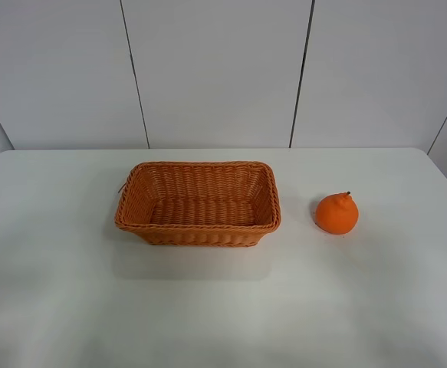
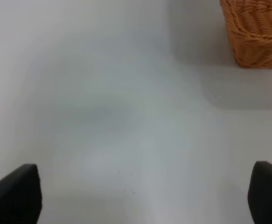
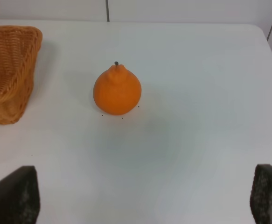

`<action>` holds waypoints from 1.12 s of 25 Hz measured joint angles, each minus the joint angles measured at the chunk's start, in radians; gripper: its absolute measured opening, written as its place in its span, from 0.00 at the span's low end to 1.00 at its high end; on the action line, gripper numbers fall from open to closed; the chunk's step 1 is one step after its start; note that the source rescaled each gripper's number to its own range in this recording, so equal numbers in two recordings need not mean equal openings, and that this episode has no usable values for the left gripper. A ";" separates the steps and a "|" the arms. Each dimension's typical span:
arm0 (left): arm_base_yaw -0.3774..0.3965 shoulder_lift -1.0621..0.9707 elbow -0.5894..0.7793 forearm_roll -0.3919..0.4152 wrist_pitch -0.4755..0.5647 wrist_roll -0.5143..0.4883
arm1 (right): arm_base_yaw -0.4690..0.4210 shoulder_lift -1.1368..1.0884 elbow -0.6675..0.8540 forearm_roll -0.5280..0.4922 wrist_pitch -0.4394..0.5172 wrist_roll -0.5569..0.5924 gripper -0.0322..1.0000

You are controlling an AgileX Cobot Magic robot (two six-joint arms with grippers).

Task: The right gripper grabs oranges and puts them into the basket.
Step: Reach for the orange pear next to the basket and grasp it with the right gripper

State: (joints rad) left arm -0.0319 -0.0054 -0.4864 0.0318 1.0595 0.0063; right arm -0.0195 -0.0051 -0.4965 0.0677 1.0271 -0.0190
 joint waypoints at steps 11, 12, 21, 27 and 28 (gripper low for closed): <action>0.000 0.000 0.000 0.000 0.000 0.000 | 0.000 0.022 -0.005 0.000 0.000 0.000 1.00; 0.000 0.000 0.000 0.000 0.000 0.000 | 0.000 0.050 -0.013 0.000 0.001 0.000 1.00; 0.000 0.000 0.000 0.000 0.000 0.000 | 0.000 0.662 -0.289 0.003 -0.019 0.000 1.00; 0.000 0.000 0.000 0.000 0.000 0.000 | 0.000 1.192 -0.488 0.004 -0.024 0.000 1.00; 0.000 0.000 0.000 0.000 0.000 0.000 | 0.000 1.278 -0.528 0.004 -0.024 0.000 1.00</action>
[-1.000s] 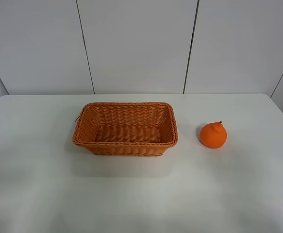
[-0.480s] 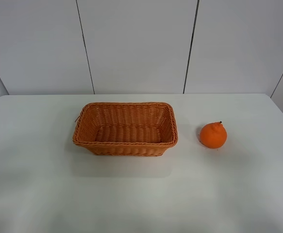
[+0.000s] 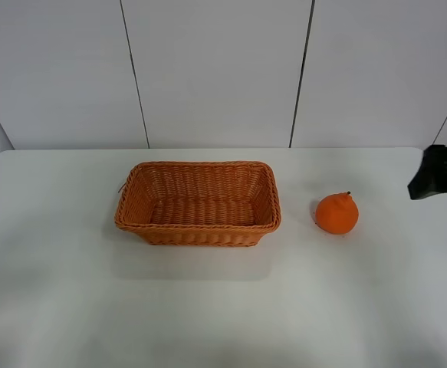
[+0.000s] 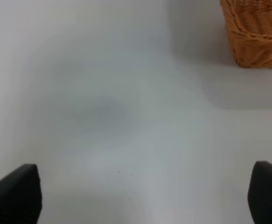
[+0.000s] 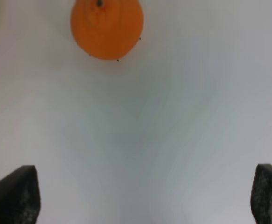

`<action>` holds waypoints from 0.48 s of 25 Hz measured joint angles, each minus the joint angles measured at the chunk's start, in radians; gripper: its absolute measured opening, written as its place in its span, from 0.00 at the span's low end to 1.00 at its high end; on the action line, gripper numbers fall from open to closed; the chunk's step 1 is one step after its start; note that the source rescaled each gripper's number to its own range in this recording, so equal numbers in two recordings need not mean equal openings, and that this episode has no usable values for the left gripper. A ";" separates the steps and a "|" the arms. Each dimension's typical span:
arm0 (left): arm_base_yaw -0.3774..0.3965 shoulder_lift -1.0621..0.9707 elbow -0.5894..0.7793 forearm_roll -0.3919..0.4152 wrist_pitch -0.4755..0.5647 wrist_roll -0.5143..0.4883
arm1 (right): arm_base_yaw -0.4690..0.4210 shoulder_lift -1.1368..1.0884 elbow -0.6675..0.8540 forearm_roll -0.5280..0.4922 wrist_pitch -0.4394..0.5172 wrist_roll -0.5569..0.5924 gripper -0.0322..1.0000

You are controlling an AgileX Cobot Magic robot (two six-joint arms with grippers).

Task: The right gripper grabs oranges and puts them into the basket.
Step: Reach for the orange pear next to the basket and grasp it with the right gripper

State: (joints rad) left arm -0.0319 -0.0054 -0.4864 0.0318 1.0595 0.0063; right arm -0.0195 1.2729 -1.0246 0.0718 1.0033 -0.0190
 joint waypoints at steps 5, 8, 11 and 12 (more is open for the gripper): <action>0.000 0.000 0.000 0.000 0.000 0.000 | 0.000 0.346 -0.225 0.001 0.031 -0.003 1.00; 0.000 0.000 0.000 0.000 0.000 0.000 | 0.026 0.503 -0.341 0.003 0.051 -0.012 1.00; 0.000 0.000 0.000 0.000 0.000 0.000 | 0.081 0.594 -0.414 0.001 0.051 -0.020 1.00; 0.000 0.000 0.000 0.000 0.000 0.000 | 0.096 0.614 -0.429 0.000 0.045 -0.022 1.00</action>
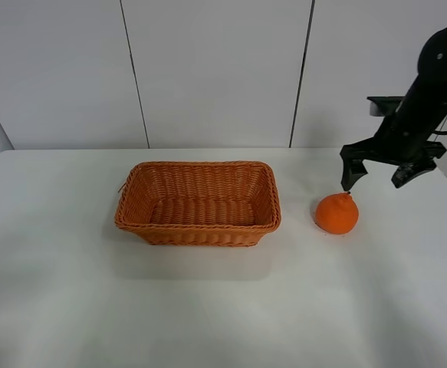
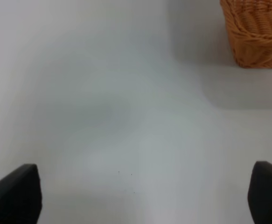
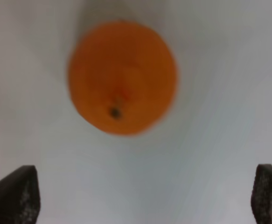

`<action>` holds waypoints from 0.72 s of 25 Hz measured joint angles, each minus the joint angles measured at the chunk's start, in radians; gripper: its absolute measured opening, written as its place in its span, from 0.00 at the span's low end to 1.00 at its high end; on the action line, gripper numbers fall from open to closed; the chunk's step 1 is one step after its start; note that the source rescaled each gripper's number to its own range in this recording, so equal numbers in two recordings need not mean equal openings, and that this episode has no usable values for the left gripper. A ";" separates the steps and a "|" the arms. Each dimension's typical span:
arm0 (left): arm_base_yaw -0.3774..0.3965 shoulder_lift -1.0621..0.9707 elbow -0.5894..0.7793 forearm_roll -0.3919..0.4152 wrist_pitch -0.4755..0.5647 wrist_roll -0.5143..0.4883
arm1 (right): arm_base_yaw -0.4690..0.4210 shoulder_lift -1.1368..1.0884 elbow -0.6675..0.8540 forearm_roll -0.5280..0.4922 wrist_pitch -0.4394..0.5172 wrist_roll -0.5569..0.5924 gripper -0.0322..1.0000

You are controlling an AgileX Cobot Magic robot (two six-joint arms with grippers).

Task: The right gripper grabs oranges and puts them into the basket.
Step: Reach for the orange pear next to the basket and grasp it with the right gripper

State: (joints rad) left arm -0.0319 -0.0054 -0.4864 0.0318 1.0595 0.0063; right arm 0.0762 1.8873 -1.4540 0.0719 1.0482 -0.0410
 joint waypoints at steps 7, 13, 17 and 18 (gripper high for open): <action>0.000 0.000 0.000 0.000 0.000 0.000 | 0.025 0.144 -0.020 -0.003 -0.120 -0.001 1.00; 0.000 0.000 0.000 0.000 0.000 0.000 | 0.025 0.249 -0.020 -0.004 -0.218 -0.001 1.00; 0.000 0.000 0.000 0.000 0.000 0.000 | 0.025 0.282 -0.020 -0.003 -0.228 -0.001 1.00; 0.000 0.000 0.000 0.000 0.000 0.000 | 0.025 0.285 -0.020 -0.002 -0.228 -0.001 1.00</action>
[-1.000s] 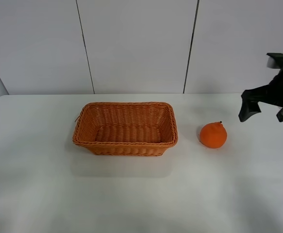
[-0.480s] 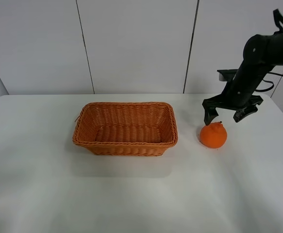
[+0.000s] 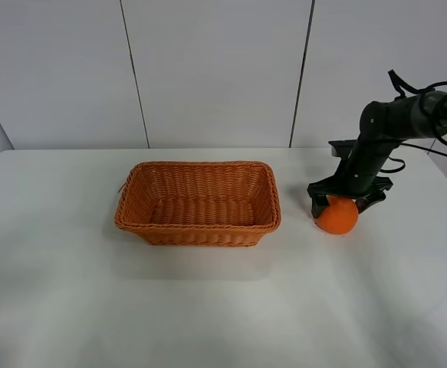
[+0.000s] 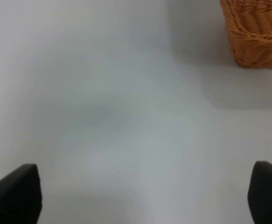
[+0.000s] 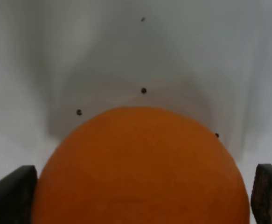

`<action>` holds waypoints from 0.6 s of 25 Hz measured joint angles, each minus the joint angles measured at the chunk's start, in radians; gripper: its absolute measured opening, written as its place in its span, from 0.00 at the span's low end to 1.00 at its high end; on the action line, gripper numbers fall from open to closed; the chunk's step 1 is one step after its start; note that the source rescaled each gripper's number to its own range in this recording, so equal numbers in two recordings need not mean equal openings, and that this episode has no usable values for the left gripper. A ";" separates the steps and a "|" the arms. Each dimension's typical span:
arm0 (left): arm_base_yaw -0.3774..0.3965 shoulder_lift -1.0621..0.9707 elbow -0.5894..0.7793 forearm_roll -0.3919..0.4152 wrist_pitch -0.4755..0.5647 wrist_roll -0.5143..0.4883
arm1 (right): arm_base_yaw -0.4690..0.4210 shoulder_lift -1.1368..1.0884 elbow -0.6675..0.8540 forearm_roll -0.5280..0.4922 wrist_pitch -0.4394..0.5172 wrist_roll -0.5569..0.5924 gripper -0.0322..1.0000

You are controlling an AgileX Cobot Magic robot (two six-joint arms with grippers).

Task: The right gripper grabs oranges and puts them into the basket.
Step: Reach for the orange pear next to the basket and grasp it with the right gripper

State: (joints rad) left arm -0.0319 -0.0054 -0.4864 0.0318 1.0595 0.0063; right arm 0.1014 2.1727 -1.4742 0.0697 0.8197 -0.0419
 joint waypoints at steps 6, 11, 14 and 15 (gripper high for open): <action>0.000 0.000 0.000 0.000 0.000 0.000 | 0.001 0.019 0.000 0.013 0.000 0.000 0.78; 0.000 0.000 0.000 0.000 0.000 0.000 | 0.001 -0.005 -0.010 0.013 0.021 0.000 0.03; 0.000 0.000 0.000 0.000 0.000 0.000 | 0.001 -0.034 -0.036 0.013 0.069 -0.003 0.03; 0.000 0.000 0.000 0.000 0.000 0.000 | 0.001 -0.049 -0.048 0.010 0.087 -0.003 0.03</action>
State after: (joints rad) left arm -0.0319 -0.0054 -0.4864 0.0318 1.0595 0.0063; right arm 0.1024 2.1242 -1.5218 0.0794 0.9064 -0.0449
